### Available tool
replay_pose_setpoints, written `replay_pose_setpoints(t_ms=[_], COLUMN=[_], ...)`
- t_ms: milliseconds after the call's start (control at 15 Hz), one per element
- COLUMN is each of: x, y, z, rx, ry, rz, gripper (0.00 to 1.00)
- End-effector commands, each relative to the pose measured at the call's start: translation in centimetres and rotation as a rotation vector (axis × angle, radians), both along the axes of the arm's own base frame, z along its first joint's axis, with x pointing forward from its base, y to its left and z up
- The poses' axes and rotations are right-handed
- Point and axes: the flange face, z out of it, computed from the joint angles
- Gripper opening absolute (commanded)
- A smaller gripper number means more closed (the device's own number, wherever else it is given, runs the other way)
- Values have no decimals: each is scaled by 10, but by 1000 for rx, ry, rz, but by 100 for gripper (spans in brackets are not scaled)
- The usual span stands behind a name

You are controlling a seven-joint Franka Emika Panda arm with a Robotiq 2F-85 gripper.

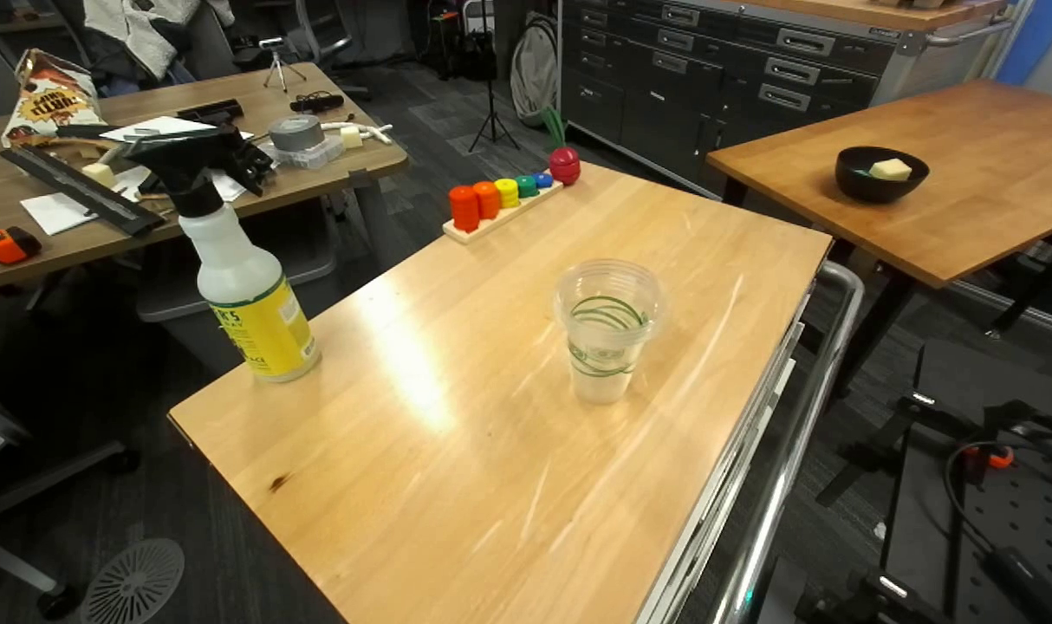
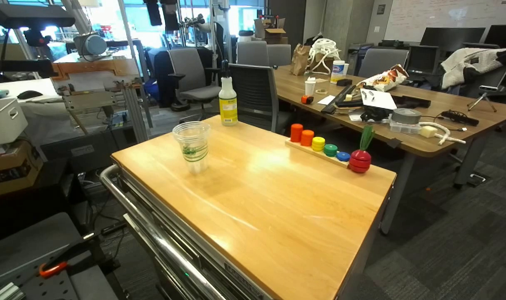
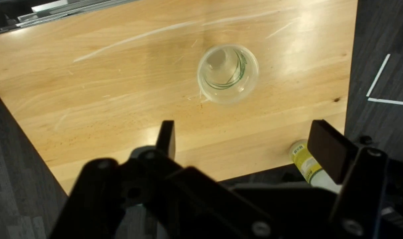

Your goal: Pick up the plastic cups from the table and put them in each other.

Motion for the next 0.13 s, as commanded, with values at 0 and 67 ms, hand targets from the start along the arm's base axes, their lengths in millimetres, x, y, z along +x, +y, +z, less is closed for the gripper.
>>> replay_pose_setpoints(t_ms=[0,67], x=[1,1], y=[0,0], z=[9,12], rx=[1,2], ry=[-6,-7], rz=[-2,-4], gripper=[100,100])
